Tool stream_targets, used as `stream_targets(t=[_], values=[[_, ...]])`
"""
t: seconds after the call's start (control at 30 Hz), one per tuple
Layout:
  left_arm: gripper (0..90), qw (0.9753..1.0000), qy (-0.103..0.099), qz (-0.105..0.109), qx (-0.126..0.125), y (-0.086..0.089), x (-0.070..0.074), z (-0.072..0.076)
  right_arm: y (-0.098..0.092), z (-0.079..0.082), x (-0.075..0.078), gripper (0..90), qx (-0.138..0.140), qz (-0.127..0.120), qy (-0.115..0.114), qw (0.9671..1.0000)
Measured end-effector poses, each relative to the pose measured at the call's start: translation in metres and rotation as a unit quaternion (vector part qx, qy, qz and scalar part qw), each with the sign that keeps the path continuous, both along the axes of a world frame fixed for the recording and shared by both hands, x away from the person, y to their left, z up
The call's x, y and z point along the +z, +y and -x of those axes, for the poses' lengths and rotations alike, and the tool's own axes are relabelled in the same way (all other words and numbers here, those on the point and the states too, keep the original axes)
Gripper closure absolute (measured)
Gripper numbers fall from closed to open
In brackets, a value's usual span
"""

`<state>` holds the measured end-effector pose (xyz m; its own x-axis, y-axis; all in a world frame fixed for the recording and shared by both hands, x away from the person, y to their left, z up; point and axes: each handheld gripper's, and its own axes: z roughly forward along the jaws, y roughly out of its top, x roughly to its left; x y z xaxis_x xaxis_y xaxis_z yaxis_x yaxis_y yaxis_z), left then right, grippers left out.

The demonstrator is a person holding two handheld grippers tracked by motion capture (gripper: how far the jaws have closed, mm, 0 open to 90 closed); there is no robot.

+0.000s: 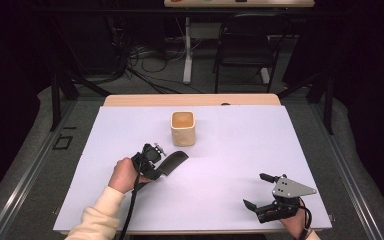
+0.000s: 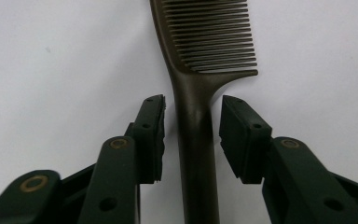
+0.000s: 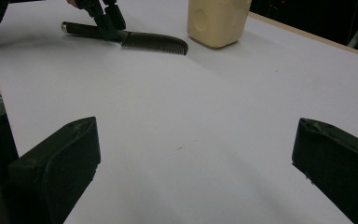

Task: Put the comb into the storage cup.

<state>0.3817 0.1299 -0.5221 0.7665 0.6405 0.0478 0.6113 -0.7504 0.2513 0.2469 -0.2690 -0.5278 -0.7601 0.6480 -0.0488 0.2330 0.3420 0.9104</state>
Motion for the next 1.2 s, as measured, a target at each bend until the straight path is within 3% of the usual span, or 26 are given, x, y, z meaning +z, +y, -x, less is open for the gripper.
stream_targets(t=[0.77, 1.2], values=[[69.2, 0.9994, 0.023, 0.021, 0.014, 0.0032, -0.0052, -0.0045, 0.0001, 0.0, -0.0002, 0.4, 0.003, 0.001, 0.001, 1.0], [72.0, 0.9988, 0.02, 0.04, 0.021, 0.0068, -0.004, -0.0025, -0.0004, 0.0001, 0.0001, 0.4, 0.002, 0.0, 0.002, 1.0]])
